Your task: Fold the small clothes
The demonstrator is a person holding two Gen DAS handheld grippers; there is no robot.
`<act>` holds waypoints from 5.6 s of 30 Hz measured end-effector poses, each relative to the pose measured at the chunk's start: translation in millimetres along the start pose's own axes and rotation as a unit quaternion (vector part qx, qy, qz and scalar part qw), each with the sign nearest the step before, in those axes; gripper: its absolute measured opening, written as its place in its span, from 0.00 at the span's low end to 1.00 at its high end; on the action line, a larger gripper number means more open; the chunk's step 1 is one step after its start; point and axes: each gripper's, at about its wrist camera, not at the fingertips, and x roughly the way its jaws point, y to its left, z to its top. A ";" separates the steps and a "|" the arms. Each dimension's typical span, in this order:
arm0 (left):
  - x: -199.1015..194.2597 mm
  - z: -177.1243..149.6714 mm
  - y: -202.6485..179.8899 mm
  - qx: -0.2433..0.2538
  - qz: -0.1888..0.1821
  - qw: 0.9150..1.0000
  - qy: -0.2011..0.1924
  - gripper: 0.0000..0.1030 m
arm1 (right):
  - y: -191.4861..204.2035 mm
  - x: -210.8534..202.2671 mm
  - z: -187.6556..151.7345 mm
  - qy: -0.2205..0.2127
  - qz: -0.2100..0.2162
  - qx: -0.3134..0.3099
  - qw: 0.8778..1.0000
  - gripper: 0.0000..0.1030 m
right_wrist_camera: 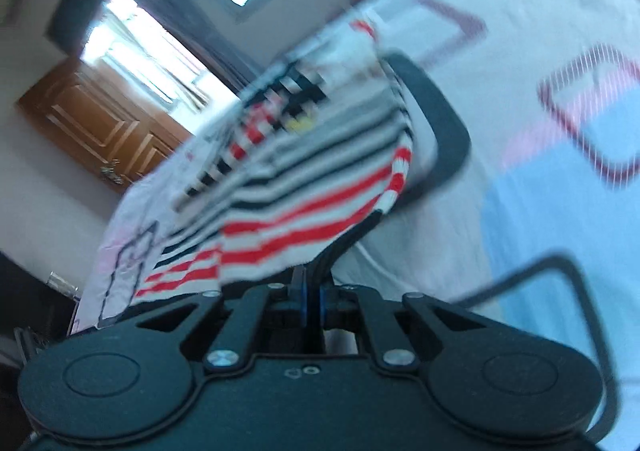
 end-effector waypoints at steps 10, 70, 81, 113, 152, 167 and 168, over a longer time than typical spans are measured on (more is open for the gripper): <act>24.0 -17.2 26.5 -0.022 0.044 0.998 0.047 0.04 | -39.5 18.4 -19.9 0.023 -0.047 0.036 0.998 0.05; 327.3 272.5 -23.3 0.190 0.132 0.970 0.069 0.53 | -62.2 245.9 287.4 -0.028 0.019 -0.134 0.990 0.44; 333.0 260.6 -31.9 0.248 0.166 0.951 0.077 0.34 | -28.2 295.9 287.5 0.028 -0.067 -0.221 0.973 0.26; 338.9 209.7 -132.3 0.302 0.146 0.942 -0.019 0.57 | 46.7 310.1 259.1 -0.022 -0.065 -0.300 0.951 0.28; 210.9 134.2 -82.8 0.288 0.203 0.935 -0.036 0.57 | 27.4 216.3 180.5 -0.021 -0.144 -0.279 0.949 0.30; 209.2 128.6 -57.2 0.276 0.231 0.933 -0.001 0.57 | -41.4 193.3 193.9 0.004 -0.129 -0.131 0.983 0.14; 209.3 129.1 -57.0 0.276 0.231 0.933 -0.001 0.57 | -40.5 191.2 191.1 0.002 -0.120 -0.130 0.984 0.10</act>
